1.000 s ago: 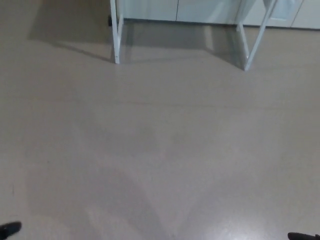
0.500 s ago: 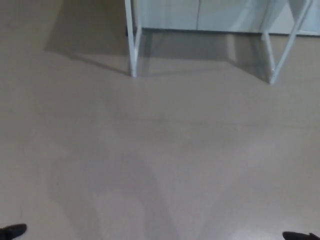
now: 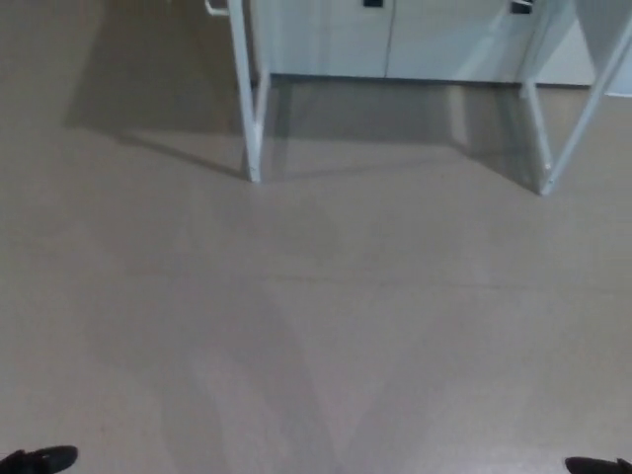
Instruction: The robot walks towards a file tray kept in the middle of a desk and uses its right hand to grab a tray and pulls it out towards itself
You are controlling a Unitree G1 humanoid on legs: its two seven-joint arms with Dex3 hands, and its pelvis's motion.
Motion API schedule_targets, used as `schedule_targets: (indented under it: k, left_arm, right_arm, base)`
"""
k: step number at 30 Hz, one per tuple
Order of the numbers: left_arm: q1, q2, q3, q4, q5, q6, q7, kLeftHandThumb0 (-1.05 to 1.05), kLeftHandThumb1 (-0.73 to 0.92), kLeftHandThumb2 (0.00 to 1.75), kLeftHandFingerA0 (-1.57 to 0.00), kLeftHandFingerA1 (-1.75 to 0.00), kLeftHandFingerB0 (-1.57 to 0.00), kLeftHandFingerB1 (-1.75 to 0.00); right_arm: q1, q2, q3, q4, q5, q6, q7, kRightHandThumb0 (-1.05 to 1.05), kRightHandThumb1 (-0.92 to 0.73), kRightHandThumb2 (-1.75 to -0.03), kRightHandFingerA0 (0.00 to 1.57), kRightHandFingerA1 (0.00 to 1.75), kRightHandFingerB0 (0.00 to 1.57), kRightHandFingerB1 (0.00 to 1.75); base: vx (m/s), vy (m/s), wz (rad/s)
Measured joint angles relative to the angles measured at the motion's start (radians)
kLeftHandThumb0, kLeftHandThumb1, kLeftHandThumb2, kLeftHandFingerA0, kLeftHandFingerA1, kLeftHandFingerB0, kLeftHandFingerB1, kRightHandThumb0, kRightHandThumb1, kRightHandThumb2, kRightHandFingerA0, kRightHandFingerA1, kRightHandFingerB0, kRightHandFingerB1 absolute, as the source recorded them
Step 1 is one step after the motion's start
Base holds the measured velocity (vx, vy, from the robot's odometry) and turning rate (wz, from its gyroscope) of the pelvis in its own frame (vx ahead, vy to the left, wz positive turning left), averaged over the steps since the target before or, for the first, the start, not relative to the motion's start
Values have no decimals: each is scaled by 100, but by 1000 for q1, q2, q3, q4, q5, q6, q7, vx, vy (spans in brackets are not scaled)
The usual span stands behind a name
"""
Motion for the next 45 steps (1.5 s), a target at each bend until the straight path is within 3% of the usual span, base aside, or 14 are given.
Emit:
schedule_targets:
  k: [3,16,24,25,26,27,36,45]
  left_arm:
    - [6,-9,-10,-20,4,-5,10,-48,22,87,-42,-76,-33,-66]
    - [64,-83,-66,-29,32,-49,82,-44,23,89,-43,-77,-32,-67]
    - [84,-39,-102,31,77,-104,102,-47,24,88,-43,-75,-32,-66]
    - [83,-28,-103,44,83,-109,103,-52,24,86,-45,-77,-33,-67]
    - [83,-20,-106,58,89,-116,107,-53,30,71,-40,-85,-31,-69]
    - [82,-17,-110,68,93,-120,110,-54,23,84,-45,-77,-31,-67]
    - [59,12,-120,135,107,-167,127,-50,22,85,-41,-76,-30,-66]
    - [61,8,-122,138,106,-189,120,-47,22,84,-42,-76,-30,-65]
  right_arm:
    - [8,0,6,-13,-4,-3,-1,-25,-46,-55,64,62,41,52]
    - [42,-10,20,9,-24,-31,-10,-25,-48,-54,64,62,41,50]
    - [72,-16,22,-4,-27,-37,-15,-24,-49,-54,65,62,42,51]
    - [77,-15,23,-6,-28,-37,-15,-23,-50,-54,63,61,41,51]
    - [82,-15,25,-12,-28,-38,-15,-21,-50,-54,64,61,41,51]
    - [86,-15,26,-16,-29,-38,-15,-21,-50,-54,64,61,42,51]
    - [88,-7,48,-21,-36,-51,-16,-20,-51,-54,66,61,41,51]
    - [87,-16,75,-21,-64,-51,-17,-21,-51,-54,67,60,43,51]
  base:
    - [213,118,5]
    - [247,-106,13]
    - [198,-139,-5]
    - [163,27,-8]
    - [174,67,-4]
    - [267,92,-2]
    - [167,28,3]
    - [208,-243,13]
